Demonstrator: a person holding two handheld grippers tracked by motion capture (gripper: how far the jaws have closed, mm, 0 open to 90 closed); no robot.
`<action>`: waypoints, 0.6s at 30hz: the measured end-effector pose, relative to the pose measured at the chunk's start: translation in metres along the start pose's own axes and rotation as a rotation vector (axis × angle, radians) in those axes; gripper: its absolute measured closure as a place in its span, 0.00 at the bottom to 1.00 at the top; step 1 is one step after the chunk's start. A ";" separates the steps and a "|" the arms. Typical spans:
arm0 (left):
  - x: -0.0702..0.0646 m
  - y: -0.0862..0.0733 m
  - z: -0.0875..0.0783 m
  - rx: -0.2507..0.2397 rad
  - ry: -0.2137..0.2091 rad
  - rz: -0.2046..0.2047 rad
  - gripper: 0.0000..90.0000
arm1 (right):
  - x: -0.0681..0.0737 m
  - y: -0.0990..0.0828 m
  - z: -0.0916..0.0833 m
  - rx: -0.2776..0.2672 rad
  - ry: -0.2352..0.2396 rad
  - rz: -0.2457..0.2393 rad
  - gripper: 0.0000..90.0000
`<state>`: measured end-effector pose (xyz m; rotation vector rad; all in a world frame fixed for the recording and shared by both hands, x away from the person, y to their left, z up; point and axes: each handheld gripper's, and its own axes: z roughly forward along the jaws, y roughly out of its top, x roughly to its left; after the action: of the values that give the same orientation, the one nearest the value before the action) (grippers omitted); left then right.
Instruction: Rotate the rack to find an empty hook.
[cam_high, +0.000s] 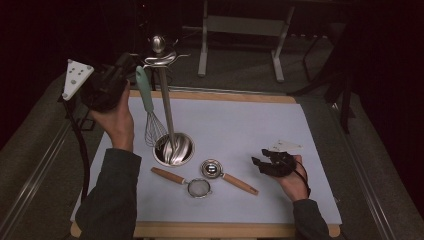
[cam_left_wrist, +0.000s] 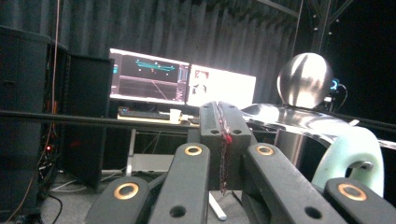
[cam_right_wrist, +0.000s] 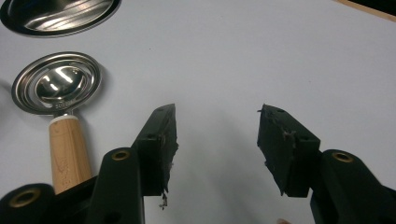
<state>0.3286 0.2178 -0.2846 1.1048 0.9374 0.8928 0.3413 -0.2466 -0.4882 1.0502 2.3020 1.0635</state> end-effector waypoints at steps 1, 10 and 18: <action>0.000 0.000 0.000 0.000 0.000 0.000 1.00 | 0.000 0.000 0.000 0.001 0.000 0.000 0.52; 0.003 0.003 0.007 0.023 0.011 0.010 1.00 | 0.000 0.000 0.001 0.001 0.000 0.001 0.52; 0.005 0.004 0.009 0.038 0.006 0.015 1.00 | 0.000 -0.001 0.002 0.010 -0.008 -0.007 0.52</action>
<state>0.3386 0.2202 -0.2797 1.1429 0.9554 0.8943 0.3417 -0.2463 -0.4900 1.0478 2.3047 1.0446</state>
